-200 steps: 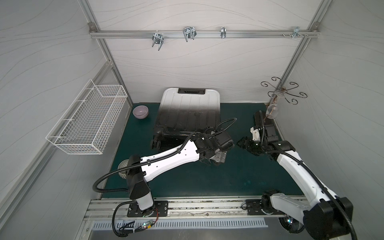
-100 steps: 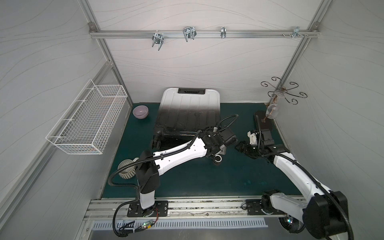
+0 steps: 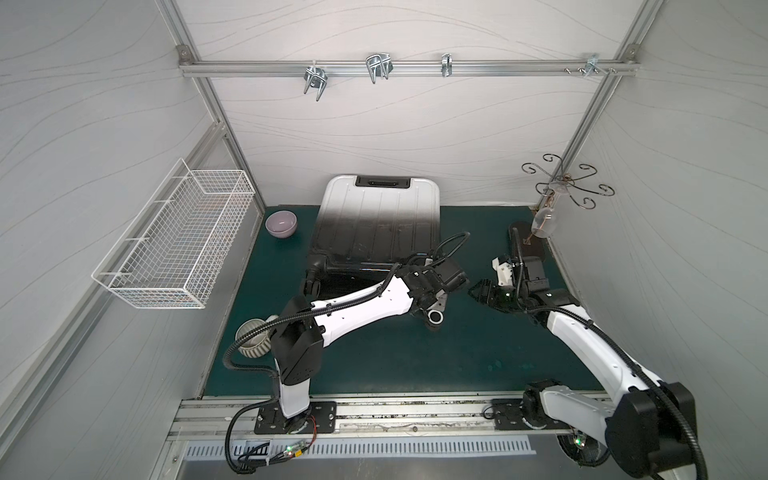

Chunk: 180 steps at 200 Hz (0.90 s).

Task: Close the suitcase zippers
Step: Pick up the suitcase from the center of the board, then zip the zipper on the suitcase.

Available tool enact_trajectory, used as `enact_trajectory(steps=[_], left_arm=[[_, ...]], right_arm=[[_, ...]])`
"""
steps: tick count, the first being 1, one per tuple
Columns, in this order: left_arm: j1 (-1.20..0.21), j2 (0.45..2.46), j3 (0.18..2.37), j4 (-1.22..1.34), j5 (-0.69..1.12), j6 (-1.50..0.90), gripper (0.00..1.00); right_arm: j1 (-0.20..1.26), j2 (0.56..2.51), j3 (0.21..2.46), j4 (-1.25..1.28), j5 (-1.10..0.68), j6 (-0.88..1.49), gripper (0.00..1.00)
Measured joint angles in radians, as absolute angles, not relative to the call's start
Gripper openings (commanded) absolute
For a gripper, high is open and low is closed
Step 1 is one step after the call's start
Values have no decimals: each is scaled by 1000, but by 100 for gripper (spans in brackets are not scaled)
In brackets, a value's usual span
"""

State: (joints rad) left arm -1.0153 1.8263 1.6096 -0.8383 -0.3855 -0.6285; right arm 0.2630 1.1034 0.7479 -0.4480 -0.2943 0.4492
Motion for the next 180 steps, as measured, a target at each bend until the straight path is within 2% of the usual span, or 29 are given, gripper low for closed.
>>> enact_trajectory(steps=[5,40,68,139,180], left_arm=[[-1010,1827,1626,-860,-384,-623,0],[-955,1855,1863,-1084,-339,-509,0],[-907,1876,2030,-1209,-317,-429,0],[-902,1916,2034,-1311,-238,-379,0],[-899,1916,2019,-1308,-223,-378,0]], right_arm=[[270,1098,743,-442,-289,437,62],[358,998,635,-314,-257,384,58],[457,954,547,-141,-236,323,49],[583,1127,507,222,-310,279,51],[602,1260,506,420,-314,280,50]])
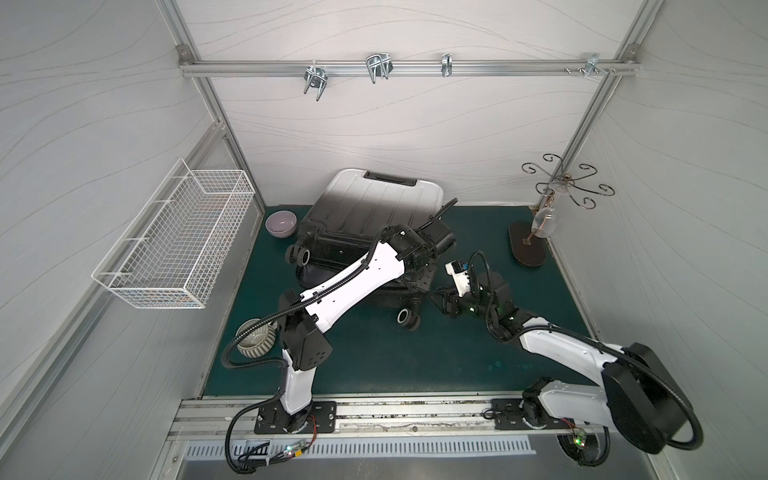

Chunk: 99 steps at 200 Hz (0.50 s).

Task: Close the suitcase zippers
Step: Zip the zipper on the suitcase.

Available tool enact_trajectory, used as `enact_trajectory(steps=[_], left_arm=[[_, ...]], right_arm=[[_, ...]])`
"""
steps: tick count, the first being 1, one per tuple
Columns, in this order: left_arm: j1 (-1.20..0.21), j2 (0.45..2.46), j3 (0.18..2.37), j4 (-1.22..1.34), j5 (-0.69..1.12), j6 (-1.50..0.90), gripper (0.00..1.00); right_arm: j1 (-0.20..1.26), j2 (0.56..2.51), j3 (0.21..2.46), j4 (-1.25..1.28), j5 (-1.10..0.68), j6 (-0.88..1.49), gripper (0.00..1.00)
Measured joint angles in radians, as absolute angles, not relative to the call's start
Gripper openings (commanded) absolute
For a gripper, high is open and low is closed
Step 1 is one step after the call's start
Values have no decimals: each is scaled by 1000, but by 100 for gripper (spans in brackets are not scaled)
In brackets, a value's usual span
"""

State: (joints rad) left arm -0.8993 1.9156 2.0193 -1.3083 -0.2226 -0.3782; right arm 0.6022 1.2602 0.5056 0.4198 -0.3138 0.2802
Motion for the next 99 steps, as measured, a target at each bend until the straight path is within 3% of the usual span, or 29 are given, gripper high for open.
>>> enact_trajectory(steps=[31,99], left_arm=[[-898,1916,2011,-1304,-209,-381,0],[-883,1916,2005,-1311,-204,-377,0]], right_arm=[[602,1357,506,544,-334,279,45],[602,1485,506,728,-429,264,21]])
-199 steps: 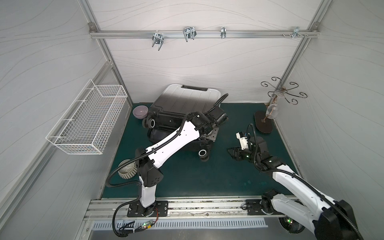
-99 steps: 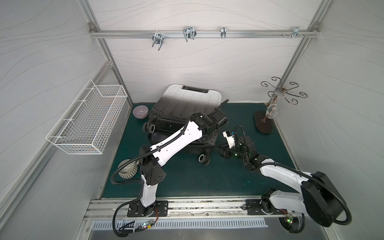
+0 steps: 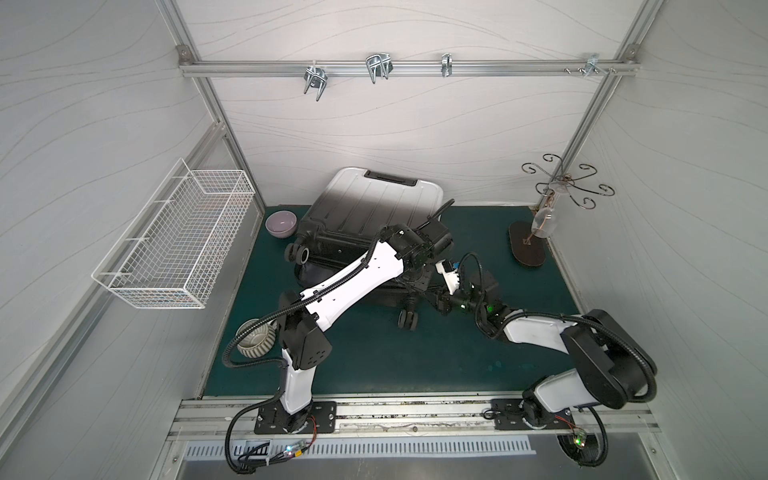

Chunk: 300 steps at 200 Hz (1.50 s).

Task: Close the suitcase zippers
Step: Zip the zipper on the suitcase.

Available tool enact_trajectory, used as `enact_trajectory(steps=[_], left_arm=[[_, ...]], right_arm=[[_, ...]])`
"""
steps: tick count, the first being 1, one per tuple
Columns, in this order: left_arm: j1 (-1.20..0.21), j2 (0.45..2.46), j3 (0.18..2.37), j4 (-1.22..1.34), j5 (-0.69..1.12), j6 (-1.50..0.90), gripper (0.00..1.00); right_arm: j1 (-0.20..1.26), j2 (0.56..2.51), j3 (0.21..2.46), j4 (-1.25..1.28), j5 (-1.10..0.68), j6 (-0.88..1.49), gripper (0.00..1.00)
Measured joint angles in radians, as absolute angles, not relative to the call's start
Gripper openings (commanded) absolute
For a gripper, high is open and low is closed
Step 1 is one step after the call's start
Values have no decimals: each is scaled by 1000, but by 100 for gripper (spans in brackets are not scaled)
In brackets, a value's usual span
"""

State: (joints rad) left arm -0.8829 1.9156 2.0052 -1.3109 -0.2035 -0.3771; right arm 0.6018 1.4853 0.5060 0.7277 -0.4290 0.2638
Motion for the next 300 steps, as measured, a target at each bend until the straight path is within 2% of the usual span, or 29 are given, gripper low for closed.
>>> enact_trajectory(steps=[25,52,95,131,183,219,227,245,253,277,279,282,300], left_arm=[[-877,1916,1987,-1302,-208,-377,0],[-876,1915,1972,-1286,-208,-379,0],[-872,1910,1959,-1280,-196,-378,0],[-864,1880,1919,-1258,-136,-386,0],[-865,1876,1917,-1245,-69,-416,0],[-873,1885,1928,-1206,-11,-454,0],[-876,1892,1932,-1185,2,-468,8],[-883,1907,1933,-1135,43,-491,38],[-884,1914,1938,-1123,65,-493,47],[-883,1945,2026,-1161,112,-439,64],[-881,1945,2035,-1165,112,-430,71],[-879,1945,2046,-1173,113,-421,74],[-851,1886,2069,-1195,129,-390,82]], right_arm=[[602,1515,506,761,-433,279,14],[603,1525,500,787,-432,306,0],[645,1485,464,798,-353,310,0],[756,1404,419,789,-228,306,0],[939,1368,371,832,104,333,0],[1027,1427,337,982,366,341,0],[1029,1432,322,1012,402,340,0],[1029,1429,291,1045,463,343,0],[1029,1423,280,1048,485,344,0],[1029,1403,251,1073,524,353,0],[1028,1402,248,1073,525,355,0],[1027,1401,245,1074,529,360,0],[1013,1396,224,1068,544,371,0]])
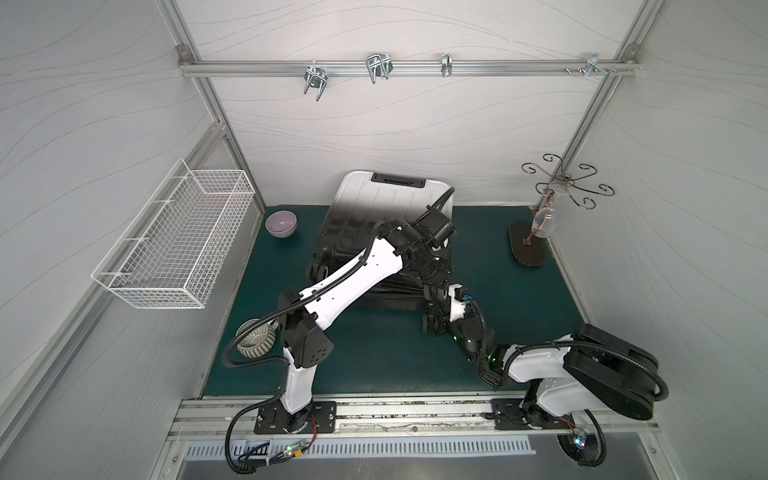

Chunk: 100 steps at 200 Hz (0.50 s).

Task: Close the suitcase zippers
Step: Zip the zipper on the suitcase.

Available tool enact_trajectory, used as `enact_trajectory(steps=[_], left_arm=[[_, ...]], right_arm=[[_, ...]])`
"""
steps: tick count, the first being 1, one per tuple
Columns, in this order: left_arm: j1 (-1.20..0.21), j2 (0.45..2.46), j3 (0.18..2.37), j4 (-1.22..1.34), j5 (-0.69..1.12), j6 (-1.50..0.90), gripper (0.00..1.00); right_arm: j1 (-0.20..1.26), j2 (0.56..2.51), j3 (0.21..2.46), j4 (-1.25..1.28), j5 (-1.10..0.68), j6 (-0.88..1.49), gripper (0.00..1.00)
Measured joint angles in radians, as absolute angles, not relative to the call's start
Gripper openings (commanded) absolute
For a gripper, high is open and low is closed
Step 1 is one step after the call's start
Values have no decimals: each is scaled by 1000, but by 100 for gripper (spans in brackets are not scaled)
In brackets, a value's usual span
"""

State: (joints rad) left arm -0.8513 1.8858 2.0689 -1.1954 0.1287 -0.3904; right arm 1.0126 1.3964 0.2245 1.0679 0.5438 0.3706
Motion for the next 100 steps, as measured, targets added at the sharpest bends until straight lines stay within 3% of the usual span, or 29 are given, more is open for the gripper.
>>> enact_trajectory(steps=[6,16,67,100], left_arm=[[-842,1852,2060,-1200,129,-382,92],[-818,1765,2019,-1197,126,-376,99],[-454,1323,1752,-1217,47,-360,99],[-262,1295,1500,-1218,16,-317,99]], right_arm=[[1008,1393,223,1066,541,373,0],[1003,1389,223,1061,540,375,0],[957,1372,223,1040,483,391,0],[913,1355,223,1023,431,402,0]])
